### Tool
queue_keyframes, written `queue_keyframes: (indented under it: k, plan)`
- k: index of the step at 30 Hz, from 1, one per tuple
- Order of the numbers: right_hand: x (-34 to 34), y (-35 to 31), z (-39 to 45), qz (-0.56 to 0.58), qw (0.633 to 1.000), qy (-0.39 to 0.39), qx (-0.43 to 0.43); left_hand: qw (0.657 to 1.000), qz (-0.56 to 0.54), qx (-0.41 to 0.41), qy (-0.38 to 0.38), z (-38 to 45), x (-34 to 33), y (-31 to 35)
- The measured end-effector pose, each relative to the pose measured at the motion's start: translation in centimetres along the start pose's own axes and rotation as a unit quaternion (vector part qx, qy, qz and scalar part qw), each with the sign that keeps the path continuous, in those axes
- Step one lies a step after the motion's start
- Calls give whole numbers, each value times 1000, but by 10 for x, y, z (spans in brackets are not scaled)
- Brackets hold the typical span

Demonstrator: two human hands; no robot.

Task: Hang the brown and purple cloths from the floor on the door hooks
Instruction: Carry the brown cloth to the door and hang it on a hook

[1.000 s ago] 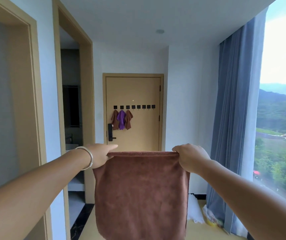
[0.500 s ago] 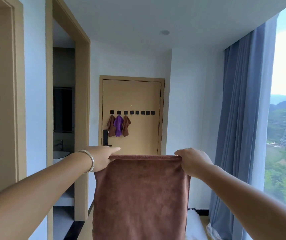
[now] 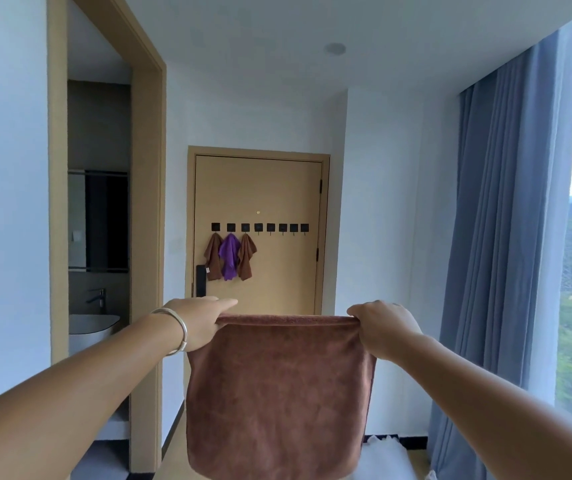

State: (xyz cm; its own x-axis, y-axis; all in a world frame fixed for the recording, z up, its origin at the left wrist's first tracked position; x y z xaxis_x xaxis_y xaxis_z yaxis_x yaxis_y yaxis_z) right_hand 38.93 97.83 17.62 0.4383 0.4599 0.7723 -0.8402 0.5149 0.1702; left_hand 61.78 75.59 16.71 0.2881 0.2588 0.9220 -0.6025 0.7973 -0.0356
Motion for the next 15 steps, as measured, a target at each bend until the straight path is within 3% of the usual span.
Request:
queue_keyframes:
  k: [15]
  plan:
    - [-109, 94, 145, 22, 1000, -14, 4, 1000, 21, 14, 12, 186, -61, 18]
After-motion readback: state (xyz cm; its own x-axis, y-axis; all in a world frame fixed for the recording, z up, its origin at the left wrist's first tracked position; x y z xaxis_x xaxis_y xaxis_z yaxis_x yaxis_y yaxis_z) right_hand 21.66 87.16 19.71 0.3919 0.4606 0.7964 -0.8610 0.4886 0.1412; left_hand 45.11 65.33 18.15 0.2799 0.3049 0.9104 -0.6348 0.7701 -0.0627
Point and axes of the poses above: each hand's wrist, its own z-axis towards the middle knuckle, its own x-axis out of the back of the hand, y = z × x, the point moved 4 cm from there along z, towards the middle knuckle, and after that the axes turned 6 degrees about y, right-handed, at the moved point
